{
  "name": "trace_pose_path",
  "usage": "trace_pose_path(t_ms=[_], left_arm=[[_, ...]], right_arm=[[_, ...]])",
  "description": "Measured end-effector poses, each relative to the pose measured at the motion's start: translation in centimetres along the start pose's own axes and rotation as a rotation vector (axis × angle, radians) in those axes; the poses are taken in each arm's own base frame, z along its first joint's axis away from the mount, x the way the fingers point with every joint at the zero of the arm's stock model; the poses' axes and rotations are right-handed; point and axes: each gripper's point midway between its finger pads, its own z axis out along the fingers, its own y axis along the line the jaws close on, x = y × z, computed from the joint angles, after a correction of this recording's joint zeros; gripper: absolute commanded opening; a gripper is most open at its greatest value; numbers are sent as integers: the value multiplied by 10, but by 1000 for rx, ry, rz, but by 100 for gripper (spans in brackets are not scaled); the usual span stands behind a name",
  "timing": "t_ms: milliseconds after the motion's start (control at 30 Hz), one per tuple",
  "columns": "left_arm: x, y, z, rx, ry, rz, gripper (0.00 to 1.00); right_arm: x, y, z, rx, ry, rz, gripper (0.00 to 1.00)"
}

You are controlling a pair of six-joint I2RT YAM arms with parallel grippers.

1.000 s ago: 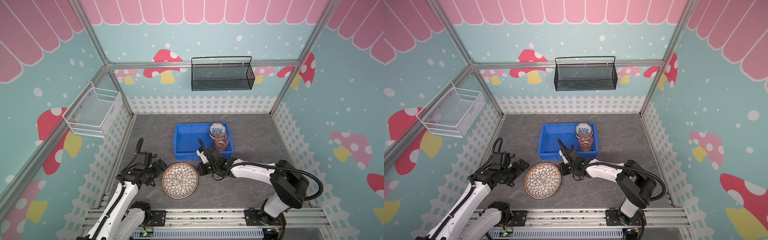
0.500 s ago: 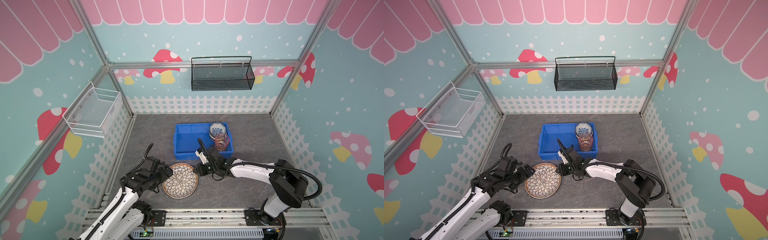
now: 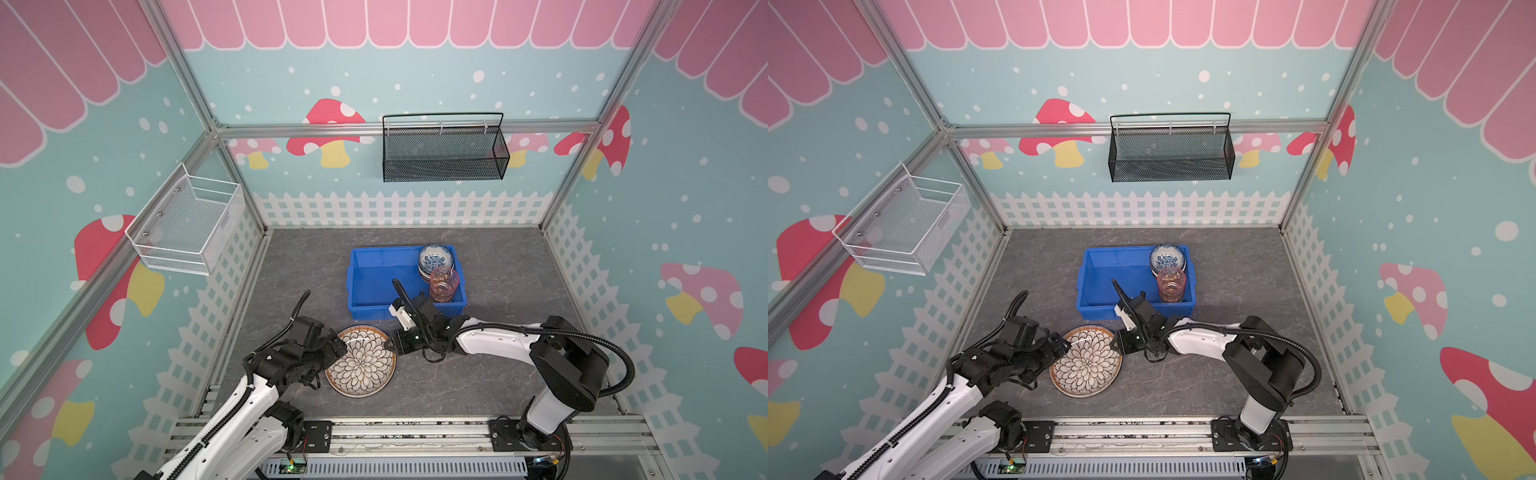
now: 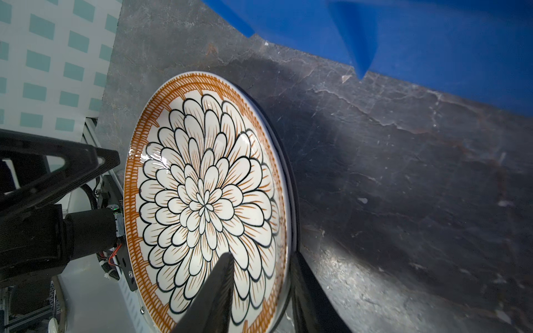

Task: Place the mixed dishes into the plastic bin
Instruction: 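Move the left gripper down to the plate rim nearest the robot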

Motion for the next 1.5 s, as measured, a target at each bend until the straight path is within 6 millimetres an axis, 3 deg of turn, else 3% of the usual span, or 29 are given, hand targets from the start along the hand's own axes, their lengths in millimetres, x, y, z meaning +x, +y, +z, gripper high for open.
trace_pose_path(t_ms=[567,1500], left_arm=[[4,-8,3,23,4,8,99],[4,-3,11,-17,-12,19,99]], right_arm=[[-1,1,2,-11,-4,17,35],[-6,6,7,-43,-21,29,33]])
